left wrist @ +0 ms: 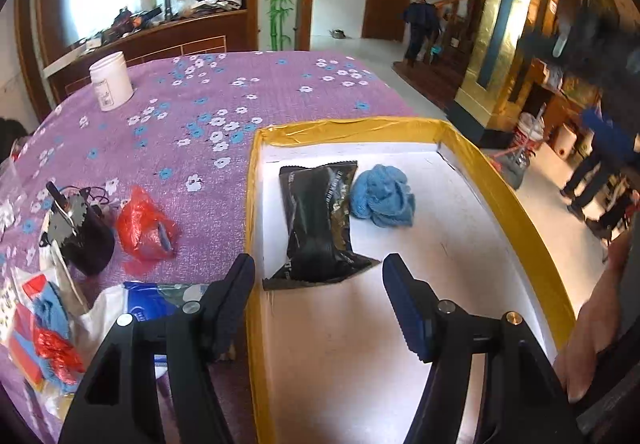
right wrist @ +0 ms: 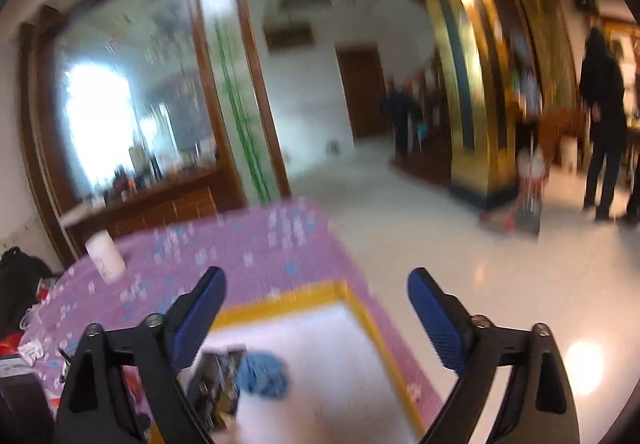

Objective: Organize soft objects
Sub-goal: 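Open the left tool over the tray while the right tool releases the towel beside it, then move both tools back over the items on the tablecloth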

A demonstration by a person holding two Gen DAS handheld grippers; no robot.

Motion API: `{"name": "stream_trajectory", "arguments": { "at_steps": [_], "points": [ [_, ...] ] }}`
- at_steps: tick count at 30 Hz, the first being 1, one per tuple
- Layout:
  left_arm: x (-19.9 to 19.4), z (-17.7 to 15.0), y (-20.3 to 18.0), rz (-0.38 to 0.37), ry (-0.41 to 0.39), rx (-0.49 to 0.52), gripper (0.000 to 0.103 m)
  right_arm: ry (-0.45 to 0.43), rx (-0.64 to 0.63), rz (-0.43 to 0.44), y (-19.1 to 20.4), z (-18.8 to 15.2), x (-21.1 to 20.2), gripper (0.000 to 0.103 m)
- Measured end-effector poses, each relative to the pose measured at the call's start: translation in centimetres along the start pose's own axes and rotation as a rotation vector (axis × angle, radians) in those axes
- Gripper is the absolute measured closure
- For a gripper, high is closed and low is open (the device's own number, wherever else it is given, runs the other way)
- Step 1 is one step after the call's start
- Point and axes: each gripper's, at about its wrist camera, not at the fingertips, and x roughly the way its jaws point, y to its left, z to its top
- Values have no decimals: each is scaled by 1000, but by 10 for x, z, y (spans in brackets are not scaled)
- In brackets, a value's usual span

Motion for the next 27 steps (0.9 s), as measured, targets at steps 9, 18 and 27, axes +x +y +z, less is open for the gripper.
{"name": "stream_trajectory", "arguments": {
  "at_steps": [9, 18, 27],
  "points": [
    [-65, -3, 17, 19, -99, 61, 36, -56, 194, 133, -16, -9, -11, 1],
    [-140, -40, 92, 4, -177, 103, 18, 156, 35, 435, 55, -28, -68, 1],
    [-154, -104, 226, 103, -120, 21, 18, 443, -292, 675, 154, -108, -94, 0]
  ]
}}
